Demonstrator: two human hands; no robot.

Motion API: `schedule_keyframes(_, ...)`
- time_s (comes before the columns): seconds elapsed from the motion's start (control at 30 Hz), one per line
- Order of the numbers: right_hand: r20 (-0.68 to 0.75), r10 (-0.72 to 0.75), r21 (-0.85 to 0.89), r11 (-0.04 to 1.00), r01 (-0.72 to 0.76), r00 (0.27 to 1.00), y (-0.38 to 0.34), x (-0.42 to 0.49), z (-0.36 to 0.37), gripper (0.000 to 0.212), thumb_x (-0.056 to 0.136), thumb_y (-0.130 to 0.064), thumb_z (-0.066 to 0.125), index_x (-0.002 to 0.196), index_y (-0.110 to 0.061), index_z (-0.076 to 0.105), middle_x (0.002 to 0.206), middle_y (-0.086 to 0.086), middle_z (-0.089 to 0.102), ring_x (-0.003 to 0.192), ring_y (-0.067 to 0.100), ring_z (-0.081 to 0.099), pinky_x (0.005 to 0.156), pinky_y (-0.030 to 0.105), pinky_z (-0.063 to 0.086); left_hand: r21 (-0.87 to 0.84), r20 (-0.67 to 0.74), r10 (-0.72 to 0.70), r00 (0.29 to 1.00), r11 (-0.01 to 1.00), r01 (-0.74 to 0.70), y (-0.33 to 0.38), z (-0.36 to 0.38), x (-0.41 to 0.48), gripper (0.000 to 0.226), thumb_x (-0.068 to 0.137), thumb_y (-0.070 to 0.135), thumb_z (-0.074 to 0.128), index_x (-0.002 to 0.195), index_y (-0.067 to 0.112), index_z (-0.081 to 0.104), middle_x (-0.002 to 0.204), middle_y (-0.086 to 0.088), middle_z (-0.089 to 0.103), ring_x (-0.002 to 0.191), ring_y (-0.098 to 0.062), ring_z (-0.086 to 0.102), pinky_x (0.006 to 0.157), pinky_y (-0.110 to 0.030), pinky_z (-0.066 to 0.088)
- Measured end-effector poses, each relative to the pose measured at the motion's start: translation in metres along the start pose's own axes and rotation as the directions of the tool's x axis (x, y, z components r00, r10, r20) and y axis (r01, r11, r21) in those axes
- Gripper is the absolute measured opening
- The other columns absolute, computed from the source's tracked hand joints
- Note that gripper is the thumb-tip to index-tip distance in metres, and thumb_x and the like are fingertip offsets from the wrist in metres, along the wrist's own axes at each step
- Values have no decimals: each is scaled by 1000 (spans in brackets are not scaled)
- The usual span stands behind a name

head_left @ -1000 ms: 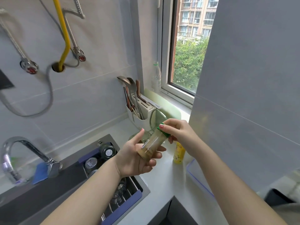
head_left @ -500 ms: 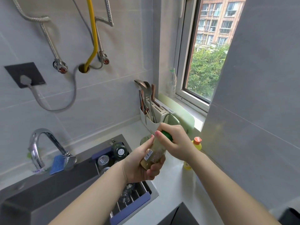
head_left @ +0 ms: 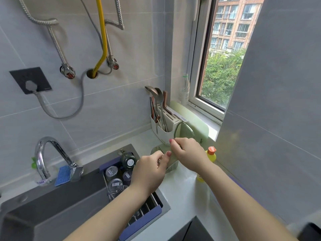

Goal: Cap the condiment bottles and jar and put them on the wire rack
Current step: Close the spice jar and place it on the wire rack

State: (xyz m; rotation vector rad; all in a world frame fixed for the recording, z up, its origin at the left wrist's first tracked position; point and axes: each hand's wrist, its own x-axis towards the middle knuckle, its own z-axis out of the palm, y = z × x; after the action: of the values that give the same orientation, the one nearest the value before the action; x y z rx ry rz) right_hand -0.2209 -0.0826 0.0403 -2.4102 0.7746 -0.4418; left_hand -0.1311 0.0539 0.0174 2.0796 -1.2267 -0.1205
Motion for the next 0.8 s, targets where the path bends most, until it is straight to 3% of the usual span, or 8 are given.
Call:
schedule_keyframes(0.1,163,221,-45,975,-216,962,-2,2,1,46,97,-39,35,56,-17,37,56,0,42,55,19,39,52,31,27,200,-15,66,998,978,-62,-5,6,-3,72,85,71,9,76,18,56,54,2,54,63,-29,59,52,-34,36)
schedule_keyframes(0.23,287,349,-28,934,-357,892,-2,1,1,43,97,-39,33,61,-15,39,64,3,47,64,24,46,59,33,34,191,0,9,1000,982,-9,-11,14,-7,71,84,73,11,72,17,52,52,2,50,65,-31,60,54,-34,41)
schedule_keyframes(0.33,290,302,46,943,-328,908,-2,-2,-3,52,99,-49,32,70,-10,50,65,4,51,59,19,48,57,31,37,51,19,-47,999,998,46,-10,16,-6,63,88,70,23,63,18,47,46,-1,48,57,-27,58,51,-34,38)
schedule_keyframes(0.43,114,161,324,927,-190,980,2,-2,-9,45,99,-45,37,95,-8,62,74,-2,55,65,13,52,56,29,40,-316,189,-156,970,925,211,-6,11,1,64,93,63,36,67,9,59,51,-6,60,49,-25,63,53,-37,50)
schedule_keyframes(0.5,-35,75,471,881,-49,997,4,-2,-13,40,95,-44,38,99,-13,63,75,-5,56,67,5,53,60,27,43,-521,428,-210,879,737,430,-2,3,7,70,93,63,39,75,0,63,56,-12,59,47,-27,57,51,-35,47)
schedule_keyframes(0.6,-170,-82,514,843,159,982,4,-4,-19,42,90,-49,37,102,-18,63,79,-5,59,70,-1,56,64,18,45,-532,713,-139,688,531,659,1,-10,13,69,94,65,36,78,4,65,54,-9,53,41,-17,48,46,-25,37)
schedule_keyframes(0.67,-232,-202,470,833,292,951,4,-7,-21,41,92,-44,38,103,-15,63,80,-7,59,73,4,57,64,18,45,-497,812,-58,581,454,740,1,-17,17,68,89,68,39,77,5,64,50,-5,51,38,-12,46,42,-21,35)
schedule_keyframes(0.8,-248,-367,376,816,438,896,3,-11,-19,38,94,-36,42,107,-7,62,81,-24,56,74,7,57,64,20,47,-458,886,126,445,377,805,-4,-20,21,66,85,68,41,74,7,65,42,-2,51,32,-11,45,38,-18,31)
